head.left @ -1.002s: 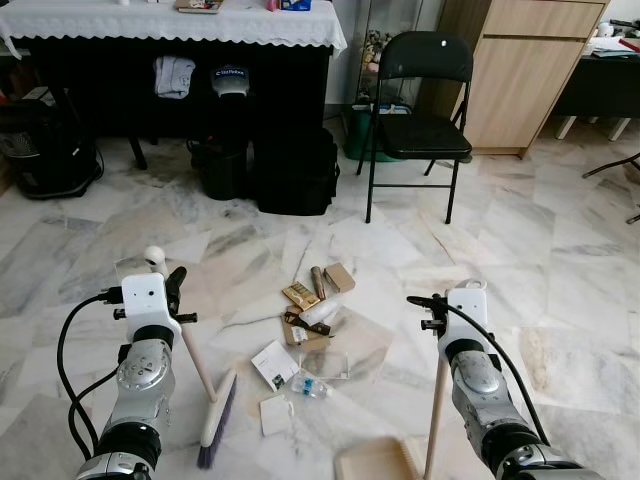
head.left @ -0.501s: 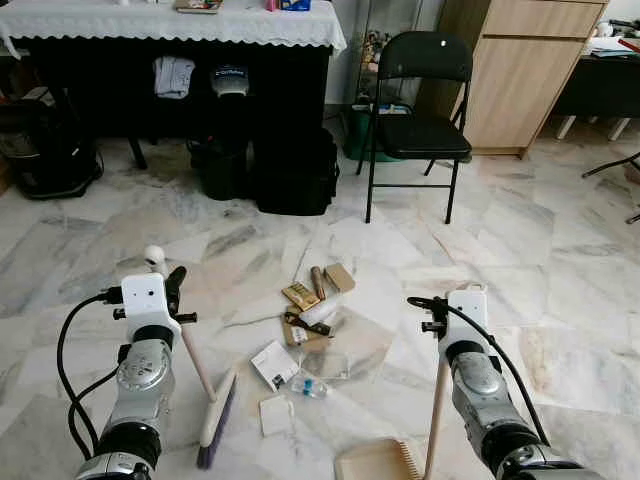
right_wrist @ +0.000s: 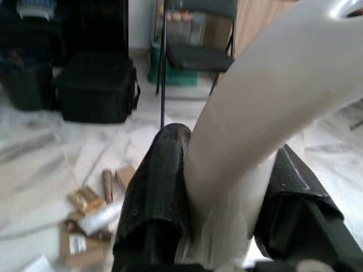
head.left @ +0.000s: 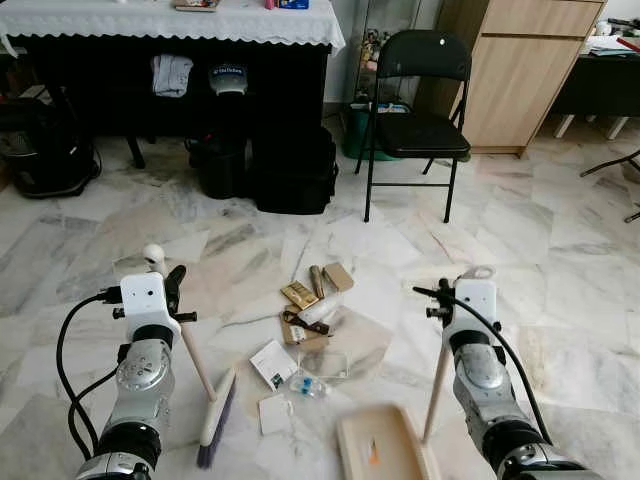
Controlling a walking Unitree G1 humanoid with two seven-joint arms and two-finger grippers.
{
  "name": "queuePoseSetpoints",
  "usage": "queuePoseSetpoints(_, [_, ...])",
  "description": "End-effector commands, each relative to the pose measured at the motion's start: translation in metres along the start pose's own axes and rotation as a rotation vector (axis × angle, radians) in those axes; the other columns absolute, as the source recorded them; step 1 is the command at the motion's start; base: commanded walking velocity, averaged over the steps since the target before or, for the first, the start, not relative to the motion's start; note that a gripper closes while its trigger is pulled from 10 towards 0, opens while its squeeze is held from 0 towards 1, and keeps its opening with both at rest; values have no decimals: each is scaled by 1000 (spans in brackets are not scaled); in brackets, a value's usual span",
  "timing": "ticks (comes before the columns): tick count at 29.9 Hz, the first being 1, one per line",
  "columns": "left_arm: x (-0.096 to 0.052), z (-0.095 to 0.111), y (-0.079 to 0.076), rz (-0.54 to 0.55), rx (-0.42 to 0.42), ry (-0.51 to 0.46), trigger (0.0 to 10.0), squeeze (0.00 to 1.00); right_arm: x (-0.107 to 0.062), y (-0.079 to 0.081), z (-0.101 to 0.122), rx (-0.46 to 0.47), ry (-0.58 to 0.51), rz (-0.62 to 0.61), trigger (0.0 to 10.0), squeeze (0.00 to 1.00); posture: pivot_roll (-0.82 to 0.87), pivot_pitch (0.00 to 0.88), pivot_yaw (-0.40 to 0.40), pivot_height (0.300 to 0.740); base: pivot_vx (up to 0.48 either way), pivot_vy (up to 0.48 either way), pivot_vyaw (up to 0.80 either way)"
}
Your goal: Sweep floor
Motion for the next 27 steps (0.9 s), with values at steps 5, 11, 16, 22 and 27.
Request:
queuePoseSetpoints(5, [5,12,-5,-14,-8,-53,10000,0,3,2,4,14,-4,13,10000,0,10,0,-86,740,0,0,0])
queuePoseSetpoints(11, [5,13,-4,-13,-8,-54,10000,0,-1,8,-7,25,55,39,10000,0,11,0,-88,740,0,0,0])
queuePoseSetpoints(16, [5,13,-4,-15,-9,-54,10000,0,-2,10,-11,35,78,52,10000,0,11,0,-88,740,0,0,0])
queuePoseSetpoints(22, [5,12,-5,-20,-12,-53,10000,0,-4,12,-17,36,117,67,10000,0,11,0,-89,740,0,0,0])
queuePoseSetpoints(27, [5,12,-6,-24,-15,-53,10000,0,-6,15,-22,24,152,88,10000,0,10,0,-89,740,0,0,0])
Point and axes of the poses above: a point about 5 cm out from each wrist's last joint towards the gripper, its own x axis pointing out of the wrist towards the gripper, its own z axis along the axis of the wrist's last joint, y = z × x, the point moved 3 cm from there along x, pointing out of the wrist towards the gripper, and after that the axes turned 4 degrees about -x, right-handed, at the moved point
